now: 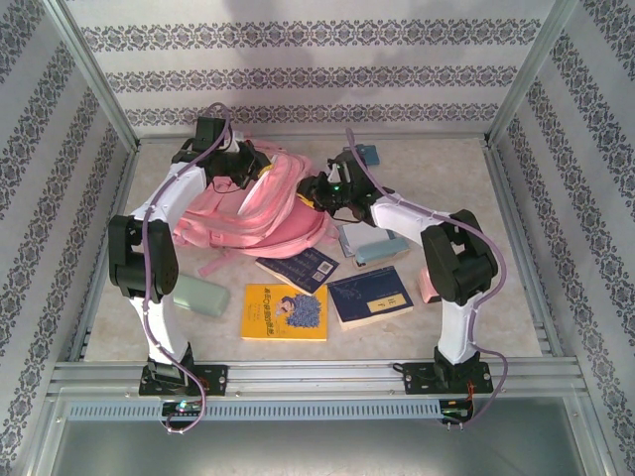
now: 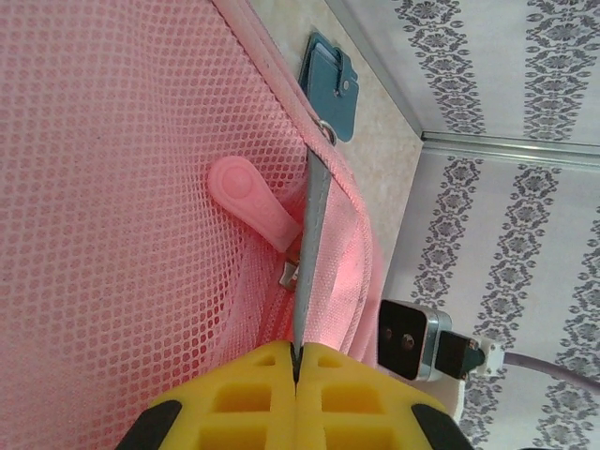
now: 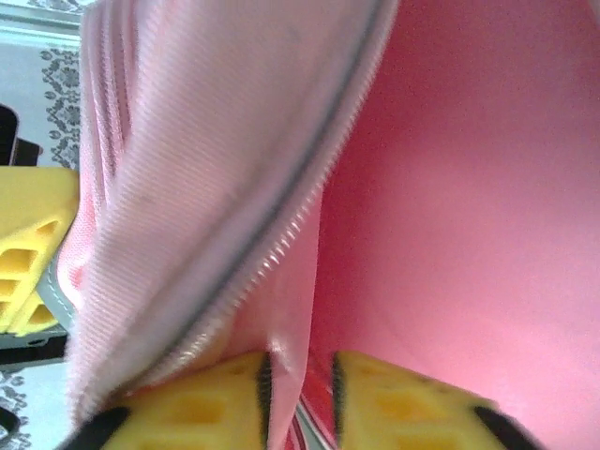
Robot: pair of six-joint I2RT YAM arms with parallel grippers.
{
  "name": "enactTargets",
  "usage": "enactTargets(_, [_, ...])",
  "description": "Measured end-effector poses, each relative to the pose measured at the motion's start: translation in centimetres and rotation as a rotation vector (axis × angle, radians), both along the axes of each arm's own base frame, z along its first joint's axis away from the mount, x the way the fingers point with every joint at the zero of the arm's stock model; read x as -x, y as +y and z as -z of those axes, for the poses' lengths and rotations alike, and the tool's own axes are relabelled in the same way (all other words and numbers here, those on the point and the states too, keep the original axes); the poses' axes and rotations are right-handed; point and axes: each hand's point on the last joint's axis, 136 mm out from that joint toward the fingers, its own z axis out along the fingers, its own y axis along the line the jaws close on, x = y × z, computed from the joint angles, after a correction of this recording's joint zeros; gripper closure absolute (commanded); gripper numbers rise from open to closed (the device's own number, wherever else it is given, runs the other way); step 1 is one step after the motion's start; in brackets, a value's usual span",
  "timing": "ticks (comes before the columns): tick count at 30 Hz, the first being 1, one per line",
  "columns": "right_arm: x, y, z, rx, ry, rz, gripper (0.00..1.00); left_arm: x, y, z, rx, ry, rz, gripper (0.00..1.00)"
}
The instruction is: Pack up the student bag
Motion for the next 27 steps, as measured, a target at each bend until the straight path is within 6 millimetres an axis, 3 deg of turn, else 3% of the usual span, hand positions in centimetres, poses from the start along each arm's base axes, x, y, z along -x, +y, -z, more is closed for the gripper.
enactTargets(2, [-0.5,-0.5,0.1,-0.013,-0.013,0.029,0.94,0.0,0.2,-0.1,0.019,0.013,-0.009,1.00])
enactTargets(11, [-1.5,-2.2,1.7,-0.048,-0.001,0.108,0.97,-0.3,0.6,-1.3,0.080,0.040,-0.041,1.00])
enactTargets(16, [-1.9,-1.6,2.3,-0.089,0.001,0.094,0.98,-0.2,0.6,-1.9,0.098,0.037,-0.040,1.00])
enactTargets(20, [-2.6,0.1,3.4,-0.153,0.039,0.051,0.99,-0.2,0.6,-2.0,0.098,0.029,-0.029,1.00])
enactTargets(24, [-2.9,1.8,2.9,-0.239,0.049,0.025,1.00,0.5,0.8,-1.6,0.041,0.020,0.007,0.65])
enactTargets(27, [-2.9,3.0,1.2,-0.299,0.038,0.004,1.00,1.2,1.6,-1.9,-0.046,0.005,0.024,0.52])
